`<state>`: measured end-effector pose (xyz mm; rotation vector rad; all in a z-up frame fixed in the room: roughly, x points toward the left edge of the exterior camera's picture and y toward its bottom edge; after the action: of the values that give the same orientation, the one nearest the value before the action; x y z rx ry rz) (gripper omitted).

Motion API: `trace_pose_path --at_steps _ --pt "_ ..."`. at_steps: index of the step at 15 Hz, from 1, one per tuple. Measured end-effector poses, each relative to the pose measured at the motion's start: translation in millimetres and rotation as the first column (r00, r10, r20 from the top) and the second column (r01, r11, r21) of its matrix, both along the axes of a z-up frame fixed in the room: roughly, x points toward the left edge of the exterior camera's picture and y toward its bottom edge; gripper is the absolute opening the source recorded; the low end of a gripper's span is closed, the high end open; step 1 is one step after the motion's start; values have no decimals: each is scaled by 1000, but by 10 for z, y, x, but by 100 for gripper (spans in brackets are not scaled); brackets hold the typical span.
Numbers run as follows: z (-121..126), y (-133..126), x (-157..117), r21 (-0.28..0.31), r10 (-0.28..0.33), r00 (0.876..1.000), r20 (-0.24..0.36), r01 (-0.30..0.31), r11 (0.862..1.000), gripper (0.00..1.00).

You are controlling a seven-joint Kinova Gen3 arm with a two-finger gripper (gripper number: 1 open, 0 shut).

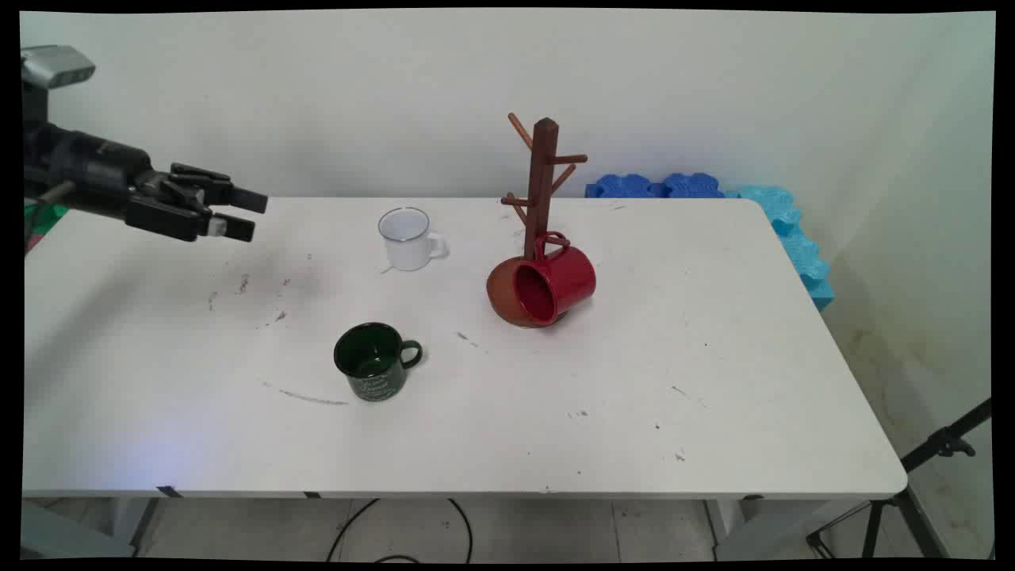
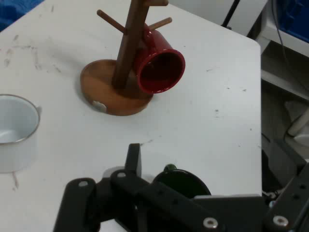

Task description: Pick up the red mug from the rack

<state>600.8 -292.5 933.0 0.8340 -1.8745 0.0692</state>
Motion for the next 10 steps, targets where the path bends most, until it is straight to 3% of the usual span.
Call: trace_pose_path --at_steps 5,10 --pt "-32 20 -271 -6 45 999 -3 -45 999 100" --pt "-80 -19 -741 1 122 993 -3 -122 993 100"
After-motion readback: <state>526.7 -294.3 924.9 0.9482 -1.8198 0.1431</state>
